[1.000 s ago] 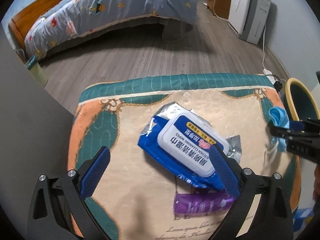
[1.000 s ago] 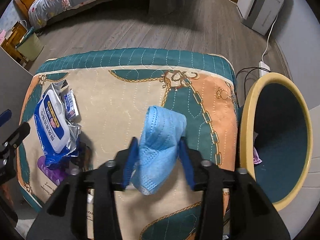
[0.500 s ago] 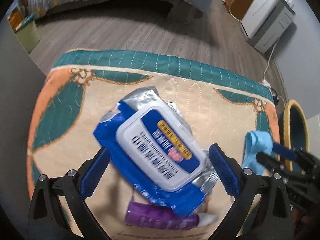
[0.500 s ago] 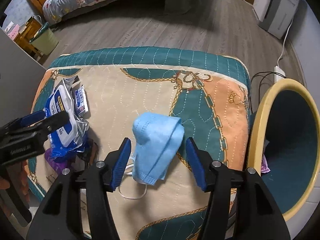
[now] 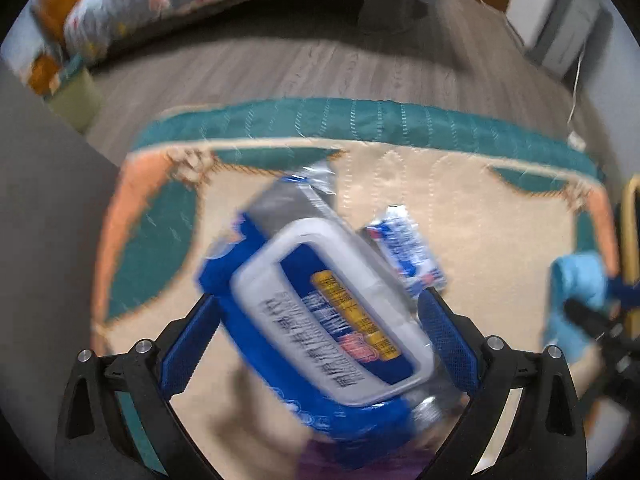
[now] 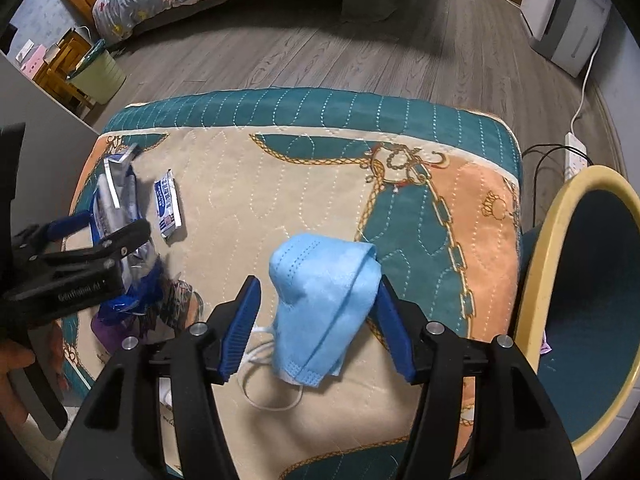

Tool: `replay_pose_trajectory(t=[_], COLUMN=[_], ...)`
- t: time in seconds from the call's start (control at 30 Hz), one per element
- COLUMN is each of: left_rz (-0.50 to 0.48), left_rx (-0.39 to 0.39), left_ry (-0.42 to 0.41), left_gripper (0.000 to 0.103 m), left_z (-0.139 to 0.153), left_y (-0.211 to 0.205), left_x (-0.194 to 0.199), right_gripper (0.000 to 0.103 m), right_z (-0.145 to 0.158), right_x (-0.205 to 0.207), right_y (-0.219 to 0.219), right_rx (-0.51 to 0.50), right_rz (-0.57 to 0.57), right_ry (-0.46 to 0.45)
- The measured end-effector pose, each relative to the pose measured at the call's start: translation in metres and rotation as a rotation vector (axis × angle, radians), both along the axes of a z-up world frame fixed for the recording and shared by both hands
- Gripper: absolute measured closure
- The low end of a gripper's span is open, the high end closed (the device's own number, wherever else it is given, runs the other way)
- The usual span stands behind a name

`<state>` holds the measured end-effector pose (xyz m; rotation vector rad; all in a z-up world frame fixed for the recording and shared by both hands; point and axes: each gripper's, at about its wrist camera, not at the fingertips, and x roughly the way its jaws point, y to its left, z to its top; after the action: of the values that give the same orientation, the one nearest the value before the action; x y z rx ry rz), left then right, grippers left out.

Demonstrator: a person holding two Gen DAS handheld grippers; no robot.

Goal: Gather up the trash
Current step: 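Grasp the blue face mask with the right tool while left tool grasps the wipes pack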

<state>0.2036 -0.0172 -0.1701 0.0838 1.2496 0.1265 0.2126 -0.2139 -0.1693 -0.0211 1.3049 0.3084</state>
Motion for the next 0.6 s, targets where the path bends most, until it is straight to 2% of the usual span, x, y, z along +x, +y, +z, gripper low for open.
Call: replay_pose_trajectory(t=[0.07, 0.1, 0.3, 0.47, 0.53, 0.57, 0.6], left_rz=[-0.003, 0.007, 0.105, 0.058, 0.041, 0.018, 0.004], left_rx=[0.053, 0.049, -0.106, -0.119, -0.137, -0.144, -0.136], left_ry=[0.016, 0.025, 0.11, 0.107, 0.091, 0.078, 0.077], left_gripper=[0.005, 0.005, 0.005, 0.007, 0.01, 0.016, 0.018], left_z=[-0.003, -0.004, -0.016, -0.016, -0.013, -0.01, -0.009], left_y=[0.002, 0.004, 0.031, 0.037, 0.037, 0.036, 0.032], left_x=[-0.003, -0.004, -0.007, -0.008, -0.003, -0.004, -0.003], right_gripper=[0.035, 0.035, 0.034, 0.034, 0.034, 0.034, 0.036], right_z=[0.0, 0.0, -0.004, -0.007, -0.01, -0.011, -0.012], right_x=[0.001, 0.002, 0.003, 0.0, -0.001, -0.002, -0.003], right_y=[0.003, 0.005, 0.011, 0.013, 0.013, 0.012, 0.012], right_rx=[-0.002, -0.008, -0.018, -0.04, -0.047, -0.043, -0.04], right_rz=[0.003, 0.004, 0.008, 0.022, 0.018, 0.013, 0.01], right_ry=[-0.001, -0.005, 0.01, 0.023, 0.043, 0.054, 0.06])
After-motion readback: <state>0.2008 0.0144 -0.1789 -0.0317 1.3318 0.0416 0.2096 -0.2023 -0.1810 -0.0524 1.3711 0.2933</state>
